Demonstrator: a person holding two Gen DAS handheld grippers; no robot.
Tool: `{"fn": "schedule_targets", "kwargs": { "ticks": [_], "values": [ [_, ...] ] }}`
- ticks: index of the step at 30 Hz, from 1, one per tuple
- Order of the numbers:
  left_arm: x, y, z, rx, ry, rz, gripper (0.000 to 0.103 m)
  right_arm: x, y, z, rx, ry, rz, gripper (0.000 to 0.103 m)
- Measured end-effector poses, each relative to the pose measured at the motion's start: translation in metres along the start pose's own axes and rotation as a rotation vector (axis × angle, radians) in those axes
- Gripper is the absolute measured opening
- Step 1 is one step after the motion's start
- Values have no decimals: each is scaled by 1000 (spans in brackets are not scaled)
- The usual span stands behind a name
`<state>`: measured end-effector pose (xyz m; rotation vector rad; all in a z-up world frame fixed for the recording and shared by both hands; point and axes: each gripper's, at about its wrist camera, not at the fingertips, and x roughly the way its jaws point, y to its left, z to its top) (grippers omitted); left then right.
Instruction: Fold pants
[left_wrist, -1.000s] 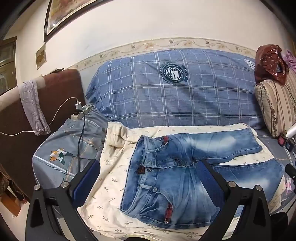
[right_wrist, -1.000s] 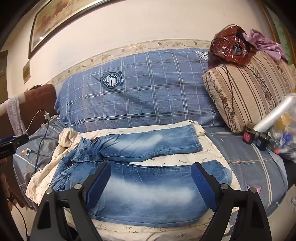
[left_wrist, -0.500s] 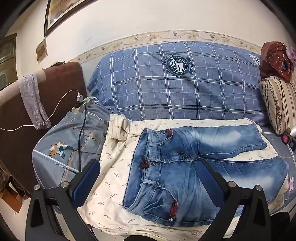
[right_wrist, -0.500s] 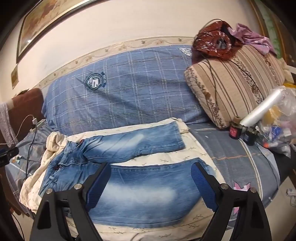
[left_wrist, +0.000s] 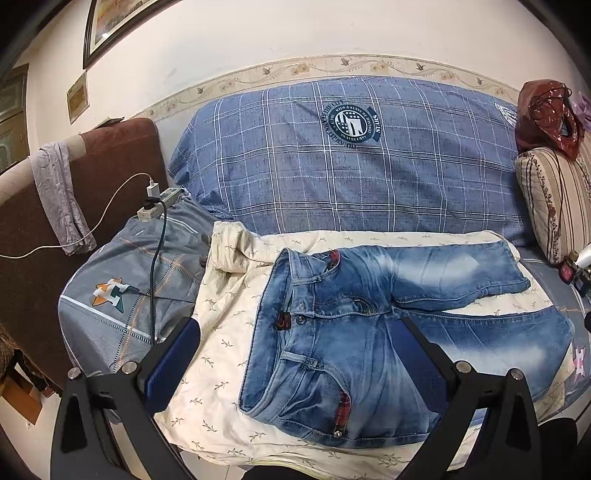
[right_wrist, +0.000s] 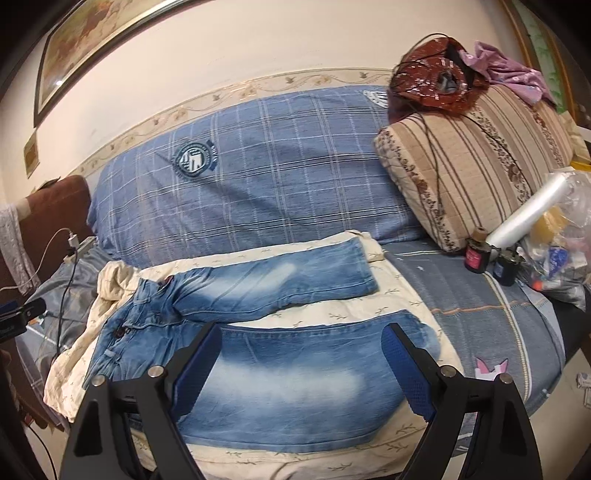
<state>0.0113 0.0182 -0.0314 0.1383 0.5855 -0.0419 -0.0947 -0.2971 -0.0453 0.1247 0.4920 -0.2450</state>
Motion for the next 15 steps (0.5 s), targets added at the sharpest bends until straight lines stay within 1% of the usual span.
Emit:
{"fn": "schedule_targets", "kwargs": {
  "ticks": [5,15],
  "values": [
    [2,0,3,-3,7,-1,103,0,12,0,-35,-1,8,90],
    [3,2,5,-5,9,-4,103,-2,14,4,-46,-5,15,90]
  ]
}}
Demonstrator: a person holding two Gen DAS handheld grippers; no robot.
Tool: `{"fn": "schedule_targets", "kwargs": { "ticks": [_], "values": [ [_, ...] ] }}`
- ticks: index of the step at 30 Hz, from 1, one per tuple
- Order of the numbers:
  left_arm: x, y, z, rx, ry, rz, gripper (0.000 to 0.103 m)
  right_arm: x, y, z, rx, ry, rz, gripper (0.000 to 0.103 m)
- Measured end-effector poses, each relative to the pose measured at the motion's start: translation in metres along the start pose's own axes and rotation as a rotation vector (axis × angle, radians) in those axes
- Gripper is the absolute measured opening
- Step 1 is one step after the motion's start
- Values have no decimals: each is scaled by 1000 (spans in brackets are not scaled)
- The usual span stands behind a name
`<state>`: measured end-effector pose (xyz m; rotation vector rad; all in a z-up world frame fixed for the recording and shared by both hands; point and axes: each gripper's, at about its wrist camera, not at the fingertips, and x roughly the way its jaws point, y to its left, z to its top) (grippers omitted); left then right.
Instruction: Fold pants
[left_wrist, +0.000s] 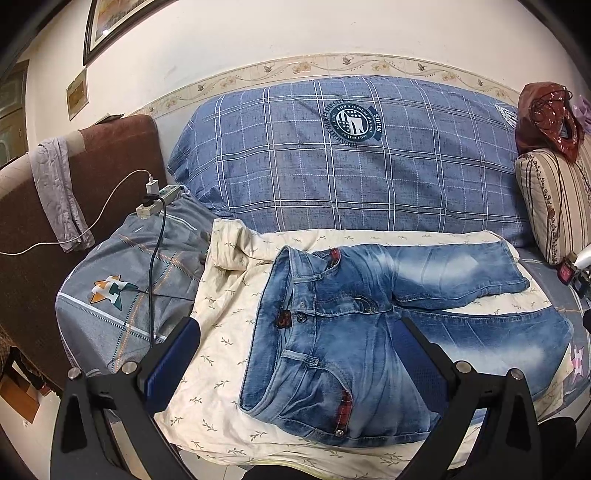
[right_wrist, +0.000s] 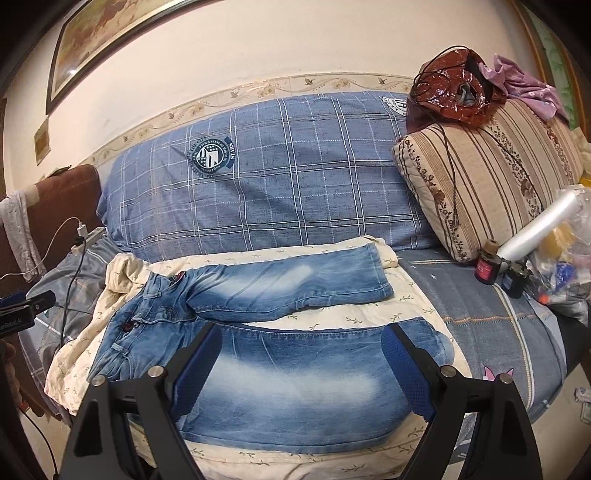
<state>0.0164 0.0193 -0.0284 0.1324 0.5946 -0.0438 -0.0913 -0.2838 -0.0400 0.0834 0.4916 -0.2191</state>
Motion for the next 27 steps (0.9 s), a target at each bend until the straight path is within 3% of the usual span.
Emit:
{"fn": "schedule_targets", "kwargs": {
  "ticks": [27],
  "values": [
    [8,2,0,4,21,-3,103,6,-1,-2,-2,16,-11,90]
  ]
}}
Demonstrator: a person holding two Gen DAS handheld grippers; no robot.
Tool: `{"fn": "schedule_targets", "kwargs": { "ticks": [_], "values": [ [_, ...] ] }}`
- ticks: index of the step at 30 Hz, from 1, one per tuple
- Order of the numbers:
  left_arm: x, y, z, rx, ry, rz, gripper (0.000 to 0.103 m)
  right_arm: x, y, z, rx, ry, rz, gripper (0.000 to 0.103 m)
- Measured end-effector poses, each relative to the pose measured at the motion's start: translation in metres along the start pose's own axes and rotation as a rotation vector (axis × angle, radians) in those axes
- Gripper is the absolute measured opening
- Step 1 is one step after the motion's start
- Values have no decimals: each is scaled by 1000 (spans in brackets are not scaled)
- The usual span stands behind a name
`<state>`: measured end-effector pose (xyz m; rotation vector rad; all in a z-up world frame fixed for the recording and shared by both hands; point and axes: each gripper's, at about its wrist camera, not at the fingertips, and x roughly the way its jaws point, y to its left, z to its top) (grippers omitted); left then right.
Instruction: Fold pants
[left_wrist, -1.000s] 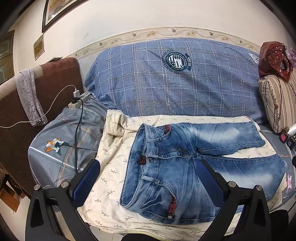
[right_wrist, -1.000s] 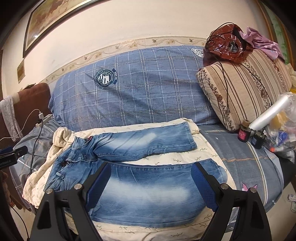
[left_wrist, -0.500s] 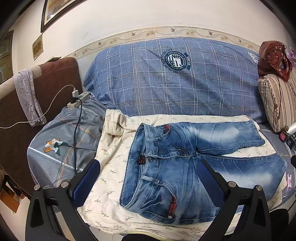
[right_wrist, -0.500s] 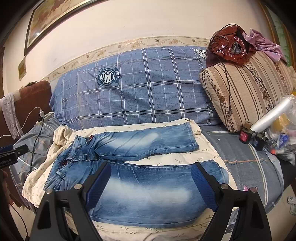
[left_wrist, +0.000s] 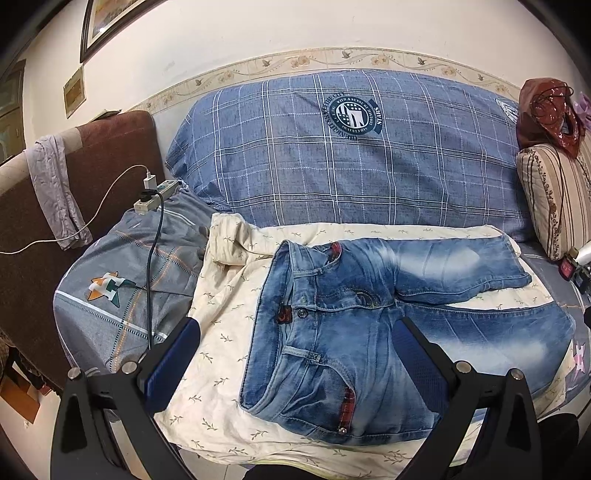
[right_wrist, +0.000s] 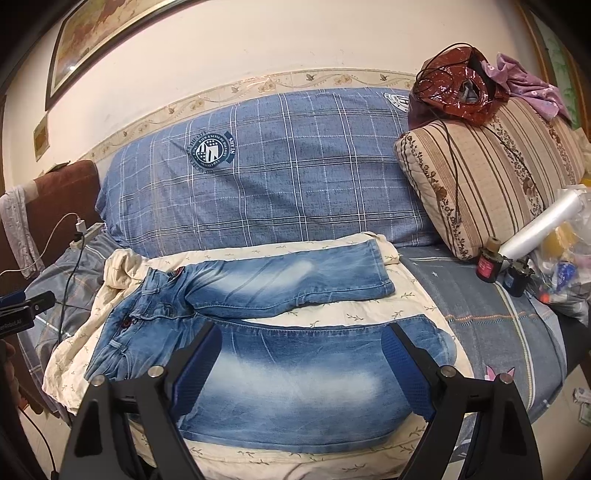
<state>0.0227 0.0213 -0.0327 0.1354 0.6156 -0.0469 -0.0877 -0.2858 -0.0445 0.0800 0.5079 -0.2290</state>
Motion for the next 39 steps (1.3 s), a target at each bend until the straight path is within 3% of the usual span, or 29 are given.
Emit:
{"fn": "schedule_targets", "kwargs": {
  "ticks": [20,24,27,33,37,39],
  "values": [
    [11,0,-3,5,24,1,103,6,-4,-2,8,13,-11,90],
    [24,3,-6,10,61,-16,103,11,-14,-2,11,33,-21,90],
    [46,15,-14,1,130,-8,103,12,-41,-2,18,50,-81,90],
    [87,47,-16,-5,200,106,103,22,-139,-7,156,129,-211,90],
    [118,57,-28,-14,282,129,103,42,-184,-24,279,203,-170,90],
    [133,58,-39,-17,349,132,103,56,-194,-35,319,219,-139,85]
  ]
}}
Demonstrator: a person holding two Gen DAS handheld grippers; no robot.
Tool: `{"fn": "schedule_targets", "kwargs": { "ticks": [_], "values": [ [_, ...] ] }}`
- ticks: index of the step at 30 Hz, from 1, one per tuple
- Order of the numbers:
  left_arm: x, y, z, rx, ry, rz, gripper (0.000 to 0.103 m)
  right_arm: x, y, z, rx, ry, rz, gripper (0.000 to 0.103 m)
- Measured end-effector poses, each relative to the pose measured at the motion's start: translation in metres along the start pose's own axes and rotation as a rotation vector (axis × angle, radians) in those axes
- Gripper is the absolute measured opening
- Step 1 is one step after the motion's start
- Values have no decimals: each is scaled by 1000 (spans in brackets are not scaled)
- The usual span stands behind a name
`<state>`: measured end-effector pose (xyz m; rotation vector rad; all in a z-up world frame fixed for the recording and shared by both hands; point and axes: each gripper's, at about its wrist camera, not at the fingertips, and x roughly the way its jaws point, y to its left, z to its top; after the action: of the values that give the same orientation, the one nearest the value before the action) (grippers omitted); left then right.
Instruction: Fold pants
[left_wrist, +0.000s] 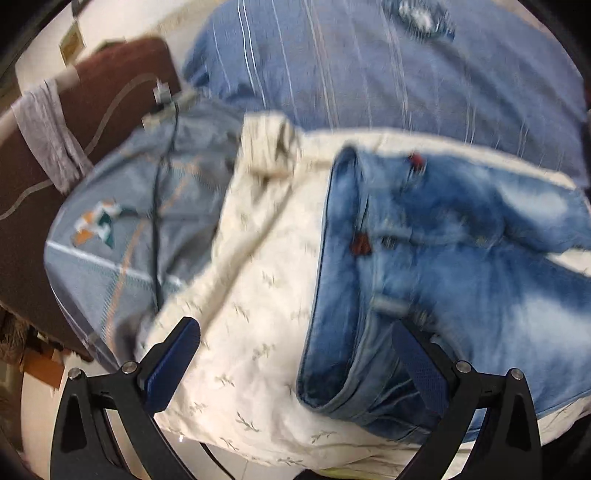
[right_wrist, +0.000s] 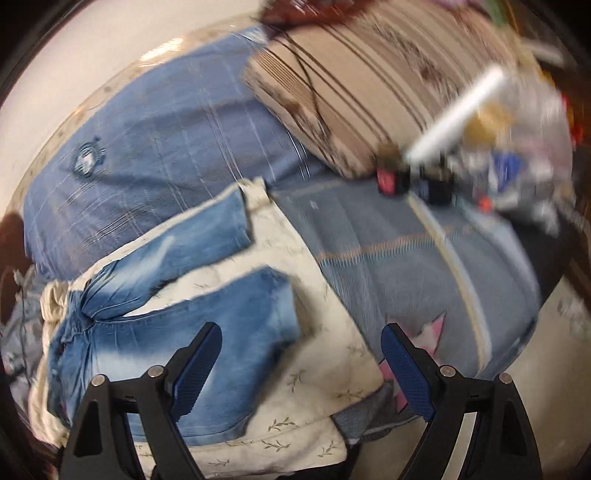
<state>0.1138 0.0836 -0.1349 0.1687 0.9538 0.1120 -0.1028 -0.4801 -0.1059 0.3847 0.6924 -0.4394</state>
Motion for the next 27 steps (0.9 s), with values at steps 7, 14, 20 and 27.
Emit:
{"fn": "schedule_targets", "kwargs": {
  "ticks": [7,14,20,27],
  "values": [
    [34,-17,-19,75,99,20,103,47,14,3,-106,24,48,83],
    [48,-21,-23,77,125,36,103,52,67,33,-107,152,325,79],
    [44,-19,-25,82,116,28,103,-20,96,71,-151,-4,380,80],
    [44,-19,-23,92,109,30,103,11,33,30,-185,107,-13,80]
  ]
}}
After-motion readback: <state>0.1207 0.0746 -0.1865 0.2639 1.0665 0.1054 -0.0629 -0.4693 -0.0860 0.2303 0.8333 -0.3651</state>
